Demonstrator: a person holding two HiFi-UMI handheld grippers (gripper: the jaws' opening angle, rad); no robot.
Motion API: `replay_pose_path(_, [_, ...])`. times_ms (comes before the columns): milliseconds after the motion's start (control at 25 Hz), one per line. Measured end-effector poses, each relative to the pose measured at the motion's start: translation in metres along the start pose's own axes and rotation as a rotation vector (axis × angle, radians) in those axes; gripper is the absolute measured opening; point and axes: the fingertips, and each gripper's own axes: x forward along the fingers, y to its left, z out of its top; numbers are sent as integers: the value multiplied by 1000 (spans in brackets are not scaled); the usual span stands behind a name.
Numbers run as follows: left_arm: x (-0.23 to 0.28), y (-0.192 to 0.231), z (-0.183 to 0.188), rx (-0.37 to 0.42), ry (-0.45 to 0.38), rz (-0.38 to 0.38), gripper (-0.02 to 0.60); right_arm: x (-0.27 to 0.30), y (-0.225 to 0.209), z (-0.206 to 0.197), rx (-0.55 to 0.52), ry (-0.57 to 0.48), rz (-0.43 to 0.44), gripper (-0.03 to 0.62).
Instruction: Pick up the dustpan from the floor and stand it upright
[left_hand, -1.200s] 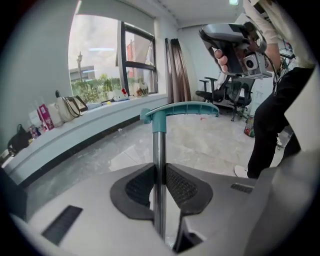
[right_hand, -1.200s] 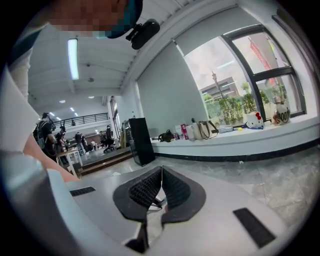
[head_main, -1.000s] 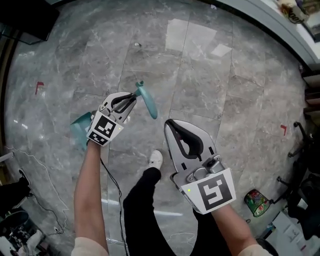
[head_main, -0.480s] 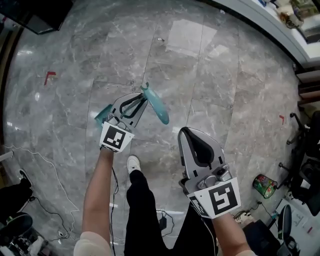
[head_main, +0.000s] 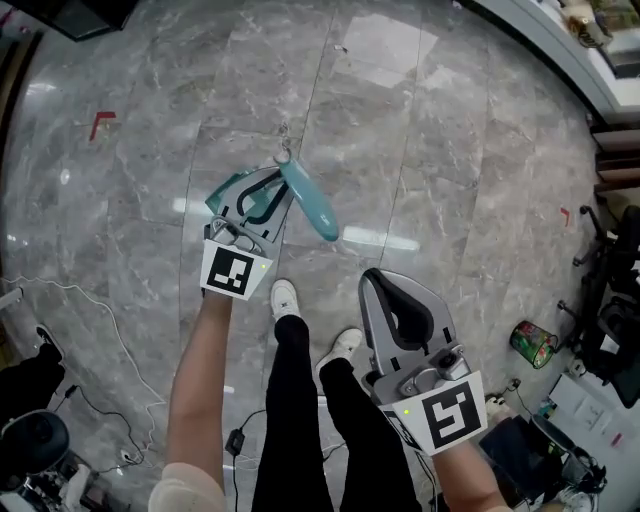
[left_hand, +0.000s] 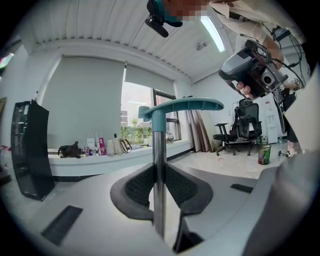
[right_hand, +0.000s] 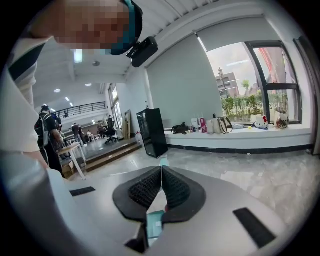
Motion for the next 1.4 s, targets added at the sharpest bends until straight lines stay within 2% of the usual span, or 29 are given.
replay_pose_path(120, [-8,4,-5,17,1,29,78,2,8,-17,-4,24,-16,18])
replay_pose_path(320, [-16,-1,-9,13,-12,30,79,9,23,-40,35,55,-28,18])
replay_pose_path(560, [-26,5,-15,15,14,33,80,14,33,-35,37,51,-28,18])
replay_pose_path(760, [-39,17,-20,45,39,80,80,14,32,-26,40,37,-34,18])
replay_pose_path(840, [-53,21,-22,34,56,102,76,12,34,-19,33,33,-30,18])
replay_pose_path(920, [-69,21,-17,-8,74,132,11,6,35,-11,23,21,-33,18])
replay_pose_path(960, [-77,22,-10,-32,78,152,11,3,34,-5,18,6,-37,18])
replay_pose_path(1080, [-106,16,35,-141,56,228,9,-13,34,19,11,-43,-48,18])
replay_pose_path(1200, [-141,-10,115,-242,37,297,10,-50,43,54,-15,-69,-34,18])
replay_pose_path(1280, [-156,-25,185,-242,7,324,11,-80,51,86,-48,-114,-19,18])
replay_pose_path(1400, [-183,-71,290,-173,-22,296,10,-145,67,122,-36,-148,-24,18])
